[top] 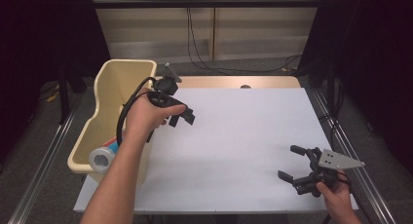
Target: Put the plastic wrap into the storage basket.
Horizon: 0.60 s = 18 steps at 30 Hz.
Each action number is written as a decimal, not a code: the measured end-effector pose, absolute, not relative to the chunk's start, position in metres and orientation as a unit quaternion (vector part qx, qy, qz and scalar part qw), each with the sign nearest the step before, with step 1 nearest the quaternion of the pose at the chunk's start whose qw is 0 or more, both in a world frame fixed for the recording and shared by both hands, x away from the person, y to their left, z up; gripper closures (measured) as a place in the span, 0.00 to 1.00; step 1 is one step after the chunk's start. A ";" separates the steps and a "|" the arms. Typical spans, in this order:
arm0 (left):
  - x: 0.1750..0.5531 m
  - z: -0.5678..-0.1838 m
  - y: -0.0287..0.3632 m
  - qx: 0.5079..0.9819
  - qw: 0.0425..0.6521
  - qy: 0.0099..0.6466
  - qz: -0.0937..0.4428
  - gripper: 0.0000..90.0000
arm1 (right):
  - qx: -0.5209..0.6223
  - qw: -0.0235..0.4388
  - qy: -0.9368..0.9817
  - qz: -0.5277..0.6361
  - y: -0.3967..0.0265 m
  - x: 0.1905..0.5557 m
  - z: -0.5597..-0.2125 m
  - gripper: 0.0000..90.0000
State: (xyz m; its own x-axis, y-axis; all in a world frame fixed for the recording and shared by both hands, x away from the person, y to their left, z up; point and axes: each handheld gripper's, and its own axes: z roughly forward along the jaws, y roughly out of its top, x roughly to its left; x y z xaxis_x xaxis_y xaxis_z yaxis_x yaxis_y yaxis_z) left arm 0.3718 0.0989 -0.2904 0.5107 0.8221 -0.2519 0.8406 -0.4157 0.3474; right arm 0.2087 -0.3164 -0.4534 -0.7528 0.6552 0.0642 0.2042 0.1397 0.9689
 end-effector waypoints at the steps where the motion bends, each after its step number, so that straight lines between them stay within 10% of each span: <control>1: 0.372 -0.293 0.098 0.842 0.218 0.493 -0.023 0.18 | 0.294 0.192 0.730 0.586 -0.316 0.209 -0.453 0.01; 18: 0.366 -0.325 0.078 0.856 0.196 0.478 -0.028 0.17 | 0.293 0.193 0.731 0.585 -0.316 0.209 -0.454 0.01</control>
State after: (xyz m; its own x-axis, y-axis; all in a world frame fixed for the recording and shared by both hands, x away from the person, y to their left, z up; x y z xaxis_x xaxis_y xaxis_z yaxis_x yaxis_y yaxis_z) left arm 0.3661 0.0783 -0.3255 0.5422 0.8070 -0.2340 0.8286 -0.4673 0.3084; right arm 0.2086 -0.3159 -0.4536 -0.7534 0.6547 0.0612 0.2028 0.1429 0.9687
